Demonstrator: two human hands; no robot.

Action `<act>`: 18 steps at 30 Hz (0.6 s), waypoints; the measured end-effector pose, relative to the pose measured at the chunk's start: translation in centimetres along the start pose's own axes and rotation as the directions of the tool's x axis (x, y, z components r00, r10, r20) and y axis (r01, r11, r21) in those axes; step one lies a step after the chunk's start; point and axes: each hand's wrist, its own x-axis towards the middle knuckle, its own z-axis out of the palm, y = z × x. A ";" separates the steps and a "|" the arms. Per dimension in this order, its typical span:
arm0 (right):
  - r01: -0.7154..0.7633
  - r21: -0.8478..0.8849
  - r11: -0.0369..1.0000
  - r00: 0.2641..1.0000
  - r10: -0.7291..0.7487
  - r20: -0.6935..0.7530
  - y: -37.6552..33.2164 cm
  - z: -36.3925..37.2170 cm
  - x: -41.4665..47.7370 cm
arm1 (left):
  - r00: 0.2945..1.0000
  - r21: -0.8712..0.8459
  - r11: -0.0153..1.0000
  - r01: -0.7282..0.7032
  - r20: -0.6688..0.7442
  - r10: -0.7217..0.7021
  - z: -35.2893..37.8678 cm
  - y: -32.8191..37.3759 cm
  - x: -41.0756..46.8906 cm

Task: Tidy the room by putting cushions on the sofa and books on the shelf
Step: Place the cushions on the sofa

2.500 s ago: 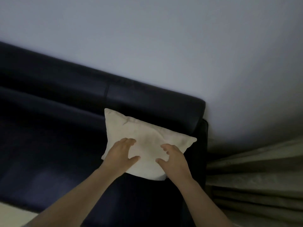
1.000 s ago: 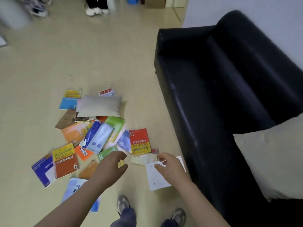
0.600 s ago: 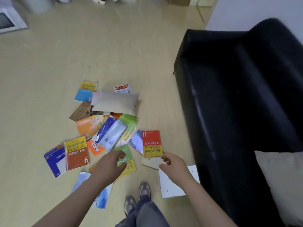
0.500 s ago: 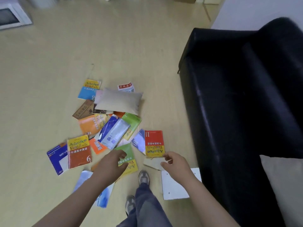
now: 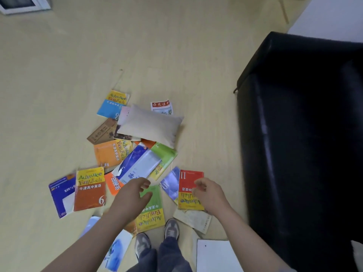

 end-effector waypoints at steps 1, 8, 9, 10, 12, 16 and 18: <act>-0.007 0.002 1.000 1.000 0.007 0.000 -0.2 0.2 1.6 | 1.000 -0.016 1.000 0.008 0.002 -0.008 0.2 -0.3 1.2; -0.064 0.022 0.998 0.998 0.064 -0.006 1.2 5.0 16.8 | 0.998 -0.071 0.996 0.046 -0.041 -0.049 3.9 -6.1 13.7; -0.069 0.000 0.998 0.997 0.069 -0.015 1.6 5.7 18.8 | 0.997 -0.087 0.995 0.056 -0.045 -0.060 4.5 -7.0 15.2; -0.065 -0.011 0.998 0.998 0.064 -0.013 2.2 7.0 21.5 | 0.997 -0.105 0.993 0.063 -0.047 -0.068 5.6 -8.4 17.4; -0.063 -0.020 0.998 0.998 0.062 -0.007 3.2 8.9 25.7 | 0.995 -0.132 0.989 0.073 -0.059 -0.081 7.2 -10.6 20.7; -0.056 -0.041 0.998 0.998 0.055 -0.023 6.0 14.2 35.6 | 0.992 -0.165 0.981 0.100 -0.063 -0.111 11.6 -16.4 28.2; -0.071 -0.031 0.997 0.997 0.070 -0.033 7.3 16.3 39.7 | 0.991 -0.179 0.978 0.107 -0.066 -0.120 13.3 -18.8 31.0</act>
